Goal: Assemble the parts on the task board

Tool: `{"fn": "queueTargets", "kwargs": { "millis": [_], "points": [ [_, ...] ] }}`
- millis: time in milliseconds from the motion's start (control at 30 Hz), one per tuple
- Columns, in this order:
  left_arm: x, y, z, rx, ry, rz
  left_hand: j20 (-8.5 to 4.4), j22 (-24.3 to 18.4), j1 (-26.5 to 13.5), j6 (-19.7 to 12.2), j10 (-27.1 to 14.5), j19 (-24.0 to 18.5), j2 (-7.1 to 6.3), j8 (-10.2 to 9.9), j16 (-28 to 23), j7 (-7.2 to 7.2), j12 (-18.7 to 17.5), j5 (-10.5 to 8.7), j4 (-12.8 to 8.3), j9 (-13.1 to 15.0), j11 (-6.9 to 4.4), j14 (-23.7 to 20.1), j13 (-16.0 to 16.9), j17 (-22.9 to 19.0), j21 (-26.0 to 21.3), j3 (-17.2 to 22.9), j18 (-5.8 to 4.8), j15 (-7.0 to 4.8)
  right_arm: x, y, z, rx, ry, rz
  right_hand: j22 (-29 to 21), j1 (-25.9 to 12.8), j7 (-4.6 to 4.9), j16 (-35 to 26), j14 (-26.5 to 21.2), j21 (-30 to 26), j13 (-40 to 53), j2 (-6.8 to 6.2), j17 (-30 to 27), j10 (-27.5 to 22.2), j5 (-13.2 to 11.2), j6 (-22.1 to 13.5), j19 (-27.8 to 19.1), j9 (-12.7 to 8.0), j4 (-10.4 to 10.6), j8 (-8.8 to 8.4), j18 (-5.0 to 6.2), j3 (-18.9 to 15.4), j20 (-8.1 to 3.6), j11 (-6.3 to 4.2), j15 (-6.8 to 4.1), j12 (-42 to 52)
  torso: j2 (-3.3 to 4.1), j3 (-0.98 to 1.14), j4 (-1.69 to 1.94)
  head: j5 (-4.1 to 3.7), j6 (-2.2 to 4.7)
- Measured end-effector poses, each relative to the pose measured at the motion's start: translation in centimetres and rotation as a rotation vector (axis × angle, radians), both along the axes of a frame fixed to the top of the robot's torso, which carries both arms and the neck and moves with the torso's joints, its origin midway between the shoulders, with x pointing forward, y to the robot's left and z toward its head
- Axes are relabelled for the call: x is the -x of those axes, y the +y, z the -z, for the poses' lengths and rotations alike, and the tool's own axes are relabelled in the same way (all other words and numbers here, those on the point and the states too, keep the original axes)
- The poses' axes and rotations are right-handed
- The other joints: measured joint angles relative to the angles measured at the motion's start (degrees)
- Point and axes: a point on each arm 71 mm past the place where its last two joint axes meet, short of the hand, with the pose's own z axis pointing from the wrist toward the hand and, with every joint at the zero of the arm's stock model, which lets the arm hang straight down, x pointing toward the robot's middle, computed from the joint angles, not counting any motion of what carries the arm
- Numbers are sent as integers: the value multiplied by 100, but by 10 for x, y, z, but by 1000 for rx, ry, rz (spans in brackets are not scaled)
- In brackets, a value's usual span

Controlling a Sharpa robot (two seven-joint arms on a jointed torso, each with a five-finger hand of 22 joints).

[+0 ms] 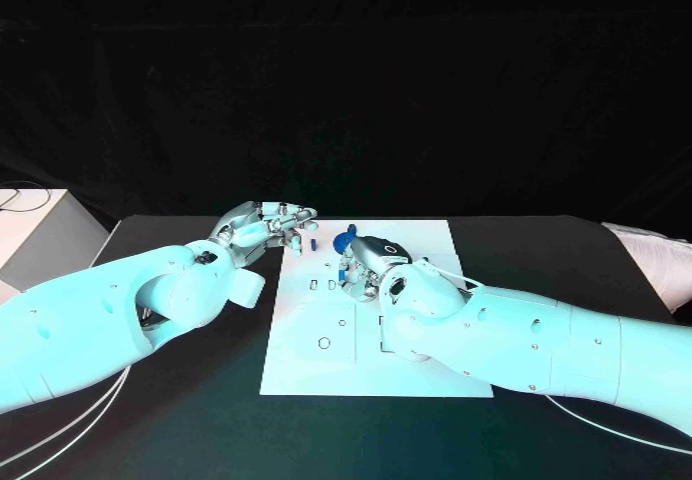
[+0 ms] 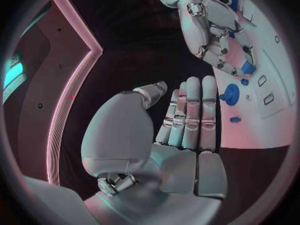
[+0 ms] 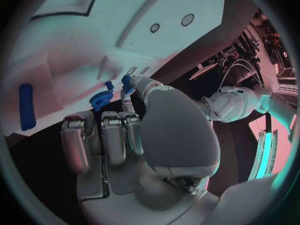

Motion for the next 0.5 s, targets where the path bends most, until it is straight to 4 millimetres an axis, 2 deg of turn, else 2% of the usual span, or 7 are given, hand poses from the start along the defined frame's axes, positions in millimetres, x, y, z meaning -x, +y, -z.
{"fn": "queueTargets", "kwargs": {
  "millis": [500],
  "points": [
    [0,0,0,0,0,-1,0,-1,0,0,0,0,0,0,0,0,0,0,0,-1,0,0,5,2,0,0,0,0,2,2,7,8,0,-9,-1,-23,0,0,0,0,4,-23,-1,0,0,0,0,-1,0,0,0,0,0,0,0,0,1,9,-9,33,-34]
  ]
}}
